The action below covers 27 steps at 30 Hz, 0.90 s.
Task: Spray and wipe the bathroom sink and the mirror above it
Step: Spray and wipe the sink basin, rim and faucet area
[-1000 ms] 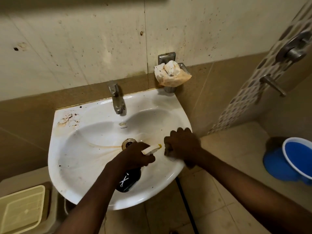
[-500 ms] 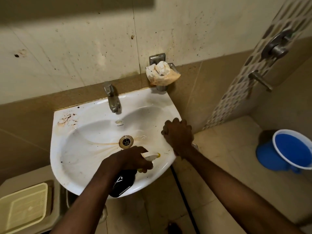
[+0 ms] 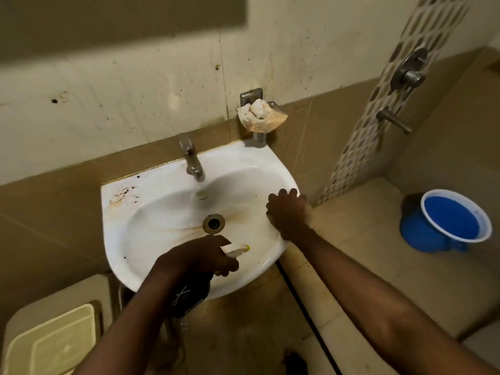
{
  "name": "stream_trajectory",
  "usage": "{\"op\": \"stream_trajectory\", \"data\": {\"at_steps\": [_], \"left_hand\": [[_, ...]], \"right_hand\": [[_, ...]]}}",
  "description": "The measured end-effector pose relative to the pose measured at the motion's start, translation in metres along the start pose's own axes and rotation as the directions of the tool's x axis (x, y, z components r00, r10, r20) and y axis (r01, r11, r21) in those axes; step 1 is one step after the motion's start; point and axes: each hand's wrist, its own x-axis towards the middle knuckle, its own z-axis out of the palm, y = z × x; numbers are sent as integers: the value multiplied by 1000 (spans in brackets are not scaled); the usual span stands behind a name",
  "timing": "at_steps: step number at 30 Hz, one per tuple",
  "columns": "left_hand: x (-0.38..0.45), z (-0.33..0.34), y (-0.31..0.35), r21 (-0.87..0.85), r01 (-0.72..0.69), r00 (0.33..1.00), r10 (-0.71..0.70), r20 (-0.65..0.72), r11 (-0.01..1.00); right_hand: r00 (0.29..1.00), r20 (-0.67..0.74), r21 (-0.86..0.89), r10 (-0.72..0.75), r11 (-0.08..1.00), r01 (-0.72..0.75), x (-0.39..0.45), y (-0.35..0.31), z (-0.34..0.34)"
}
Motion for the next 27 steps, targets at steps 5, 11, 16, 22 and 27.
{"op": "stream_trajectory", "data": {"at_steps": [5, 11, 16, 22, 27], "left_hand": [[-18, 4, -23, -6, -123, 986, 122, -112, 992], [-7, -3, -26, 214, -228, 957, 259, -128, 950], [9, -8, -35, 252, -236, 948, 280, -154, 939], [42, -9, -32, 304, -122, 941, 207, -267, 945], [71, -7, -28, 329, -135, 888, 261, -379, 935]], "right_hand": [[972, 196, 132, -133, 985, 108, -55, -39, -16], [991, 134, 21, -24, 1000, 21, -25, -30, -5], [992, -68, -99, 110, 988, -117, 8, -7, 9], [992, -122, -87, -15, 996, 4, 37, 7, 18], [934, -184, -85, -307, 951, 296, 84, 21, 26]]}}
